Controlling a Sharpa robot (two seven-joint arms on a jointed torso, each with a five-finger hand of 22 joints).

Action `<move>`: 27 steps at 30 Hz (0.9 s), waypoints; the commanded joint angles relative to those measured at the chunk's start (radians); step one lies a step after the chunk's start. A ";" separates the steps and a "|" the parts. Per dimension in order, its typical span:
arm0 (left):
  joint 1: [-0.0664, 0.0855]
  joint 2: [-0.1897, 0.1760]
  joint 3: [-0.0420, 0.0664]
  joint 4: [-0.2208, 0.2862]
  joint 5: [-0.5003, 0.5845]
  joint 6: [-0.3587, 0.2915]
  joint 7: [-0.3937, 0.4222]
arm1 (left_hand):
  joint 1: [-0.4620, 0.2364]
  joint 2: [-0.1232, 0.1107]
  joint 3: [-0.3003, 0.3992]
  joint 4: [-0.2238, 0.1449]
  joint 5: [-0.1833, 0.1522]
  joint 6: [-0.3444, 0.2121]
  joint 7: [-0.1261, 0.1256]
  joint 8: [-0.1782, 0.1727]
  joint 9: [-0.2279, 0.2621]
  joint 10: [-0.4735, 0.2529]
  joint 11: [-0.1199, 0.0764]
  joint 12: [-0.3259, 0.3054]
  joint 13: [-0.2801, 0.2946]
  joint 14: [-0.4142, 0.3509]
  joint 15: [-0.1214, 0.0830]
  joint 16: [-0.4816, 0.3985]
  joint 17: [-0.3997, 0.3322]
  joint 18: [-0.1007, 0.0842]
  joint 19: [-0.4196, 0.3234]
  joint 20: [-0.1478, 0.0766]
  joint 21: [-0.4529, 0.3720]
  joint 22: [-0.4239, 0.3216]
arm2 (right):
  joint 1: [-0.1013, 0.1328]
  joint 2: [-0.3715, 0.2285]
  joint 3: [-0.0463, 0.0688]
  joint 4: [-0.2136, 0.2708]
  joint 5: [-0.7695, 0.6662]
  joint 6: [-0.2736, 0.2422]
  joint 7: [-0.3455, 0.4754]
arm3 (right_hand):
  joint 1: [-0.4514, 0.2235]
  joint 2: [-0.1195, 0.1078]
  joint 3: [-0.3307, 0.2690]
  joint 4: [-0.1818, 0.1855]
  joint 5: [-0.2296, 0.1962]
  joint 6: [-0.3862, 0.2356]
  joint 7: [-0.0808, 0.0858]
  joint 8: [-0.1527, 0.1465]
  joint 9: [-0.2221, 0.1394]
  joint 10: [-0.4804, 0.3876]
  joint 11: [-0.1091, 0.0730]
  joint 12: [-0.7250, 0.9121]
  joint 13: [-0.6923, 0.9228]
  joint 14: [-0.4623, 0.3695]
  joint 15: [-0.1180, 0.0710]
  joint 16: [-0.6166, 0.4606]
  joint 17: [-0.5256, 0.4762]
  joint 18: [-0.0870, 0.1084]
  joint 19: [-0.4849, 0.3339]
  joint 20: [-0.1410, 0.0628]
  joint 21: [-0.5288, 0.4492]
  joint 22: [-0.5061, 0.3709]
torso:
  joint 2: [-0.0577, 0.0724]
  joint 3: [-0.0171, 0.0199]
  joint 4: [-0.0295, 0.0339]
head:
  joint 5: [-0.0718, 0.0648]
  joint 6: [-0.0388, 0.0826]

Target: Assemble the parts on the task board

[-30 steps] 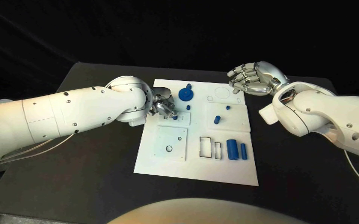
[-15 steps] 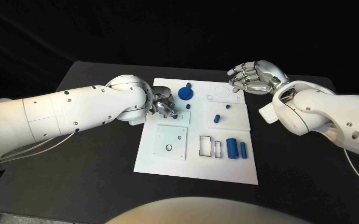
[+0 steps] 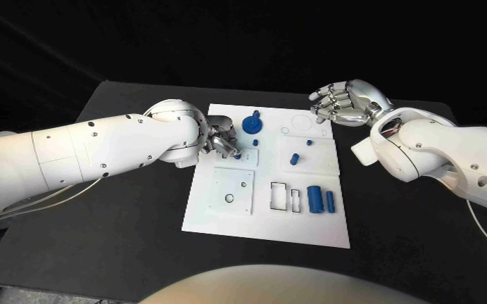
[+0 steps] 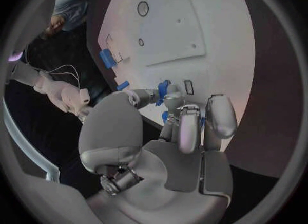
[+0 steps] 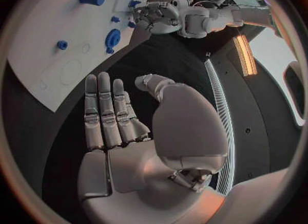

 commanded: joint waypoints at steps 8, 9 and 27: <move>-0.003 0.003 -0.001 0.002 -0.012 0.031 -0.001 | 0.011 0.001 0.174 -0.179 0.005 0.002 -0.003 0.004 0.002 0.006 0.002 0.002 0.000 0.084 -0.009 0.004 0.201 -0.011 0.006 0.000 0.003 0.001 | -0.001 0.000 0.000 -0.001 0.004 0.002 0.004 | -0.003 0.008 -0.007 0.001 -0.002 0.004 0.058 0.001 -0.003 -0.048 0.045 0.006 -0.005 -0.011 0.001 -0.007 -0.003 0.007 -0.001 0.007 -0.007 -0.005 | 0.001 -0.0001 0.0006 | -0.001 -0.002; -0.003 0.002 -0.001 0.002 -0.012 0.032 -0.001 | 0.010 0.000 0.173 -0.179 0.005 0.002 -0.003 0.004 0.002 0.008 0.002 0.004 0.003 0.084 -0.009 0.005 0.201 -0.012 0.007 0.000 0.004 0.004 | -0.001 -0.001 0.000 0.000 0.004 0.003 0.004 | -0.003 0.008 -0.007 0.001 -0.002 0.004 0.058 0.001 -0.003 -0.048 0.045 0.006 -0.005 -0.011 0.001 -0.007 -0.003 0.007 -0.001 0.007 -0.007 -0.005 | 0.000 0.0002 0.0010 | -0.001 -0.002; -0.003 0.002 -0.001 0.001 -0.002 0.037 -0.005 | -0.008 -0.011 0.145 -0.171 0.003 0.006 -0.010 0.008 0.007 0.024 -0.003 0.011 0.014 0.085 -0.012 0.005 0.202 -0.014 0.013 -0.003 0.007 0.013 | -0.001 -0.001 0.000 -0.001 0.004 0.006 0.001 | -0.003 0.010 -0.007 0.002 -0.001 0.004 0.058 0.002 -0.005 -0.049 0.045 0.008 -0.009 -0.013 0.002 -0.009 -0.005 0.008 -0.001 0.008 -0.011 -0.009 | -0.001 -0.0001 -0.0001 | -0.001 -0.006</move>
